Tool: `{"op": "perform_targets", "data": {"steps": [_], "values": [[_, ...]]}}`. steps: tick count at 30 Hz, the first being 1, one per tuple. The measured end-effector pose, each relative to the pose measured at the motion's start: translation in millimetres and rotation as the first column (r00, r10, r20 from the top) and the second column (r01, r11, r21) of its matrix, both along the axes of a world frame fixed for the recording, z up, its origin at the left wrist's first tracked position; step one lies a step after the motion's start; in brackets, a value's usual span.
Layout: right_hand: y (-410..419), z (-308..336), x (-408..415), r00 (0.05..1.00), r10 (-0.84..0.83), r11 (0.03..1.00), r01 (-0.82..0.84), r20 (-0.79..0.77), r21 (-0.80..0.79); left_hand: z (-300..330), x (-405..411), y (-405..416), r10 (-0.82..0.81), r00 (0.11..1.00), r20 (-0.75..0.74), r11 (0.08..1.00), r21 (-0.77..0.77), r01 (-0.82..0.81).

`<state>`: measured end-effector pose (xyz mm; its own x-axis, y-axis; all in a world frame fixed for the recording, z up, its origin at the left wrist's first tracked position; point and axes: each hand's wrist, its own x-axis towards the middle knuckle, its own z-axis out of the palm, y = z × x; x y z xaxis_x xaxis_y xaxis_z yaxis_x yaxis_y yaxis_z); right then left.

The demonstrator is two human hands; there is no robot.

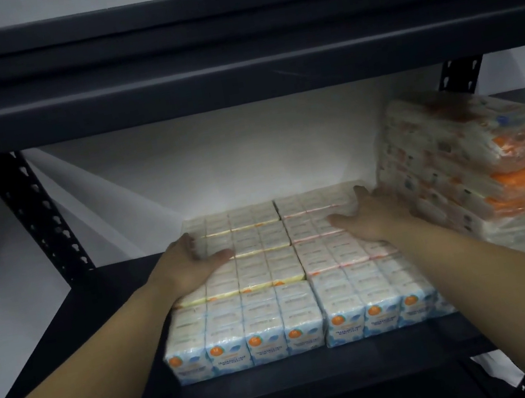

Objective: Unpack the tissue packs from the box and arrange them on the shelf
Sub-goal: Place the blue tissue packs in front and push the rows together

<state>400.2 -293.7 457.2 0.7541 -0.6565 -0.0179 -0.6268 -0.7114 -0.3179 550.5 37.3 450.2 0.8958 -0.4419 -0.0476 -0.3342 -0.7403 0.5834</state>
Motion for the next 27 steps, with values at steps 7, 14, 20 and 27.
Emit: {"op": "perform_targets", "data": {"steps": [7,14,20,27], "values": [[-3,-3,2,0.999,0.009,1.000,-0.010,0.052,0.027,-7,0,-2,0.020,0.997,0.077,0.999,0.041,-0.023],[-2,-6,2,0.997,0.072,0.997,-0.071,-0.028,0.035,-2,-2,-3,-0.057,0.996,0.069,0.985,0.167,0.045],[7,-4,1,0.984,0.143,0.989,-0.146,-0.106,-0.018,12,-11,2,-0.171,0.976,0.135,0.910,0.400,0.104],[80,7,-39,0.894,0.449,0.893,-0.449,-0.010,-0.031,10,-84,11,-0.225,0.960,0.167,0.941,0.294,0.169]]}}
